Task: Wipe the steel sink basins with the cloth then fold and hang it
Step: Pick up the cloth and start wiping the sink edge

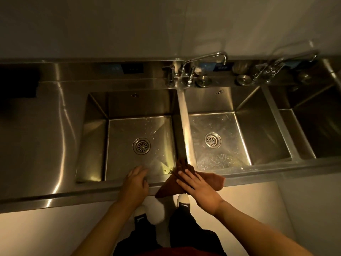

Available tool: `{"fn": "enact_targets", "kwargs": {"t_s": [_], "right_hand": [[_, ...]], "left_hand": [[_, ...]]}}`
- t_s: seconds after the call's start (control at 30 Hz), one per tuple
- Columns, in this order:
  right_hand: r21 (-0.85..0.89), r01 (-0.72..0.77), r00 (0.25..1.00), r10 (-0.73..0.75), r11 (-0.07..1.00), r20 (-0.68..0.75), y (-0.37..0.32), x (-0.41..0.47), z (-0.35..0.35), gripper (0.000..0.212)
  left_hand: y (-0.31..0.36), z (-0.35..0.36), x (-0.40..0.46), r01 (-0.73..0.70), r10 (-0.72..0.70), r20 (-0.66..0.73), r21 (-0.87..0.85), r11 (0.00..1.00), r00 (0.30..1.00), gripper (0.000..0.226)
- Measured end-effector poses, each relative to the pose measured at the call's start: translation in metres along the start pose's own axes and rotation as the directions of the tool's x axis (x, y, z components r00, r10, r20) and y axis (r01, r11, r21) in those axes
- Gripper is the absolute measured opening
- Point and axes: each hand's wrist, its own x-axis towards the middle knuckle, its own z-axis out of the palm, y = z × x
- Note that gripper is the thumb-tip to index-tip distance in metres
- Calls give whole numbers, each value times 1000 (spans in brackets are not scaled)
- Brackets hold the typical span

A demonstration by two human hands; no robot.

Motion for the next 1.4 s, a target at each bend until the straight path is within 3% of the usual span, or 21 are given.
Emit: {"fn": "enact_targets", "kwargs": {"t_s": [0.13, 0.27, 0.4, 0.53, 0.63, 0.8, 0.93, 1.07, 1.17, 1.27, 1.4], "right_hand": [[128, 34, 999, -31, 991, -21, 8, -8, -10, 96], [296, -25, 983, 77, 955, -164, 16, -1, -46, 77], [394, -61, 881, 235, 917, -411, 26, 28, -100, 62], [514, -120, 768, 408, 849, -495, 30, 56, -135, 53], [577, -187, 763, 487, 795, -425, 21, 64, -122, 55], [542, -363, 835, 523, 758, -172, -4, 47, -49, 69], [361, -483, 804, 567, 798, -177, -16, 36, -19, 79], [185, -460, 840, 494, 868, -226, 0, 58, -24, 86], [183, -423, 874, 453, 887, -176, 19, 76, -26, 86], [229, -389, 881, 433, 892, -190, 29, 87, -26, 88], [280, -368, 868, 435, 887, -239, 39, 104, -32, 85]], "left_hand": [[11, 5, 6, -27, 26, 20, 9, 1000, 999, 51], [15, 0, 15, -43, 43, 5, -21, 999, 999, 54], [20, -5, 25, -58, 58, 13, -8, 998, 998, 58], [25, -4, 28, -37, 37, 16, -10, 999, 999, 60], [25, -2, 24, -12, 13, 10, -32, 999, 1000, 58], [20, 5, 14, -40, 41, 13, -64, 997, 999, 54], [18, 10, 9, -58, 59, 15, -66, 996, 998, 49], [23, 19, 10, -155, 153, 62, 28, 987, 986, 57], [23, 27, 20, -214, 181, 164, 210, 954, 970, 65], [9, 30, 29, -214, 160, 218, 253, 944, 963, 65], [-6, 35, 39, -148, 119, 133, 231, 962, 984, 70]]}}
